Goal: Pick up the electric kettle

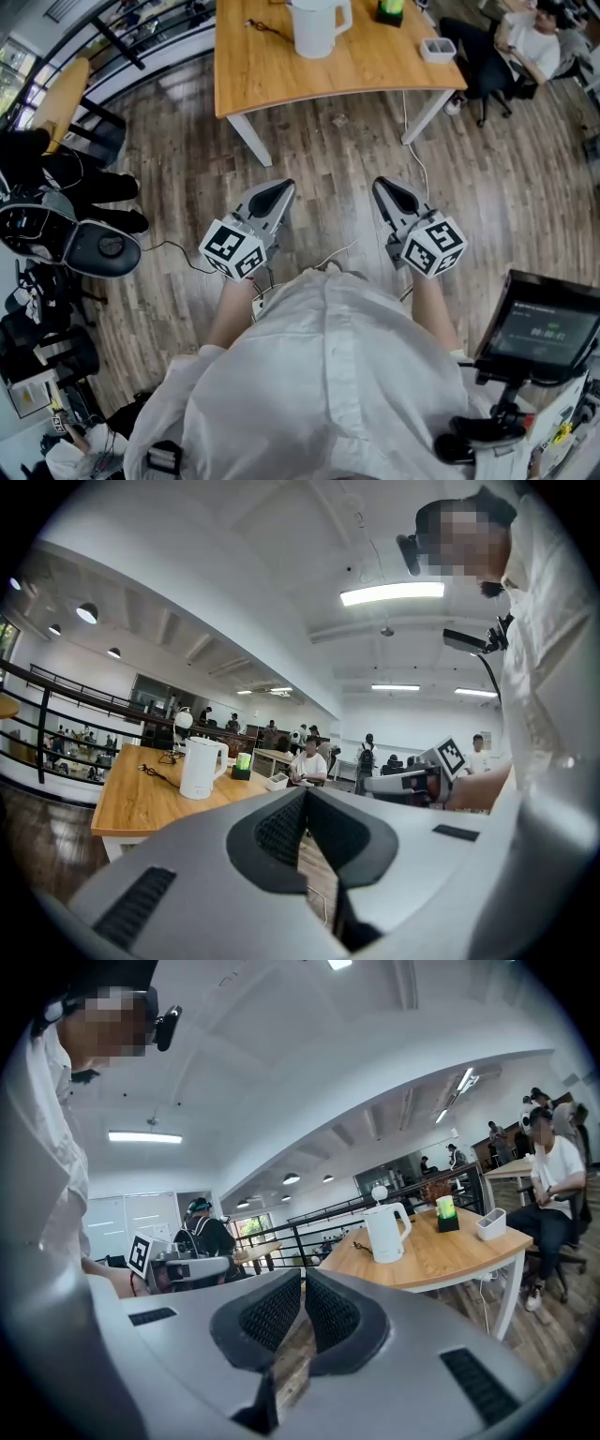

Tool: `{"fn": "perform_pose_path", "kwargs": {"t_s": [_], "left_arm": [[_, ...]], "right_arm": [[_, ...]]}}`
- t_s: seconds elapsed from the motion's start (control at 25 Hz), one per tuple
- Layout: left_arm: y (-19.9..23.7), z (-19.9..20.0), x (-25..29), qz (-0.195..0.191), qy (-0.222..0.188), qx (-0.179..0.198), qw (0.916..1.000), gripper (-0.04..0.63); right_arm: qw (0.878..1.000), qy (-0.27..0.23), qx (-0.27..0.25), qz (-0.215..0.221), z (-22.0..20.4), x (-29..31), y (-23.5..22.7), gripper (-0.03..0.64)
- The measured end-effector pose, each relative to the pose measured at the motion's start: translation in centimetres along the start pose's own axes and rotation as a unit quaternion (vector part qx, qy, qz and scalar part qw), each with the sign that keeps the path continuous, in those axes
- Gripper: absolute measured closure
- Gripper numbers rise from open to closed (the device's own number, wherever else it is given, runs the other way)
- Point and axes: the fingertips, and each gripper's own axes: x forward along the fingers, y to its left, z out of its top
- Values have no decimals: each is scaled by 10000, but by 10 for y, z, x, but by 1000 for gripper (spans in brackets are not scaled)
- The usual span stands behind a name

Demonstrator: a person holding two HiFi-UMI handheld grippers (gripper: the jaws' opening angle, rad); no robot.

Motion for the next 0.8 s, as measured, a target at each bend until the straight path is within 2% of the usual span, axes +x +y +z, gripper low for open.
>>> {"fn": "perform_pose_path", "kwargs": {"t_s": [0.44,0.8], "left_arm": [[-7,-4,18,93,-7,46,9999,589],[-4,-2,20,115,-21,65,9999,589]], "right_arm": [[9999,40,10,121,0,-3,-25,604],[9998,41,39,194,0,-1,-26,604]]}}
